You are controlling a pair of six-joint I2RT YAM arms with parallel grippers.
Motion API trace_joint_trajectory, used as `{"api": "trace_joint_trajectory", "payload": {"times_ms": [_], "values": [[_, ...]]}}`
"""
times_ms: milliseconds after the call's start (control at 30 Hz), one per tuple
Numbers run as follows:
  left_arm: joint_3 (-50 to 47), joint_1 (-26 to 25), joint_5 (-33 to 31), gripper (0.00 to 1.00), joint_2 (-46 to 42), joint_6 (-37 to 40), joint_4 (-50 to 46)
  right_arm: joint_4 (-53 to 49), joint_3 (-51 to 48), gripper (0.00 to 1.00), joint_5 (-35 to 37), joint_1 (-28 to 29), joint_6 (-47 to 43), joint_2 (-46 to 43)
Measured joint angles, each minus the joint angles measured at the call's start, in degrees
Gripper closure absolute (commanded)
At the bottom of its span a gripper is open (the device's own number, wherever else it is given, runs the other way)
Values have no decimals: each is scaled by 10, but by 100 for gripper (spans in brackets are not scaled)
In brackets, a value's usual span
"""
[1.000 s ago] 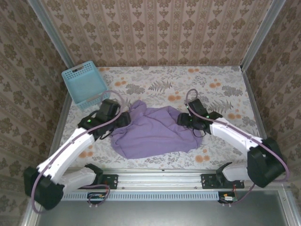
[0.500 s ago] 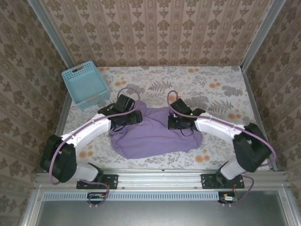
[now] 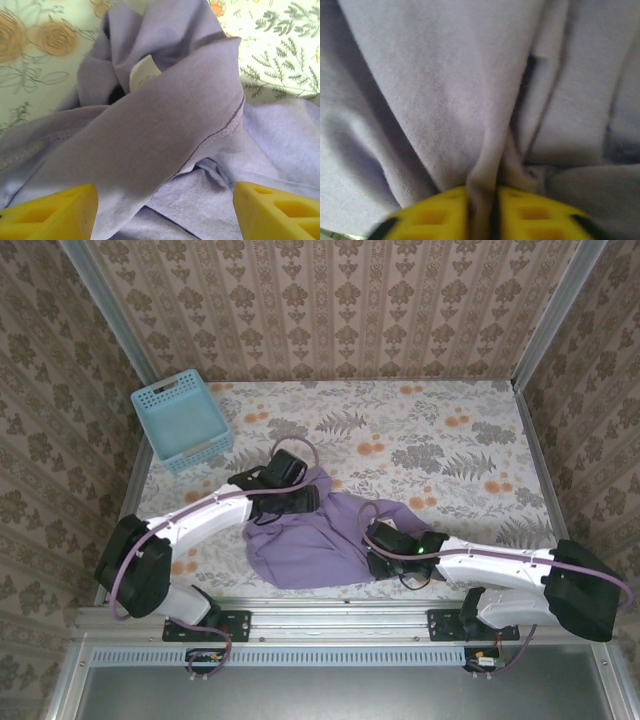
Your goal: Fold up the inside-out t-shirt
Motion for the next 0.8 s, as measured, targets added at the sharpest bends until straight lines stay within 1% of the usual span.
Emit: {"api": "trace_joint_trajectory", "payload": {"times_ms": [67,133,233,300,400,500,667,800], "values": [[2,-13,0,28,11,-3,2,-14,12,56,4,-2,-1,-16],[9,-29,0,28,23,-7,3,-38,36,53,10,-18,-3,-42],[29,-49,0,28,42,-11,7,-56,70,50,15,-94,-9,-91],[46,-58,2,28,57,-12,11,-56,76,49,11,-163,-18,-111],[82,-72,2,27,88,-11,9,-59,76,47,1,-247,-27,-96],[122,-95,3,27,119,-11,10,-59,71,45,-23,-295,-35,-56],[176,-139,13,31,167,-9,9,-25,42,46,-69,-334,-37,-11],[198,-164,21,41,204,-3,13,27,19,47,-123,-336,-32,-2]]}}
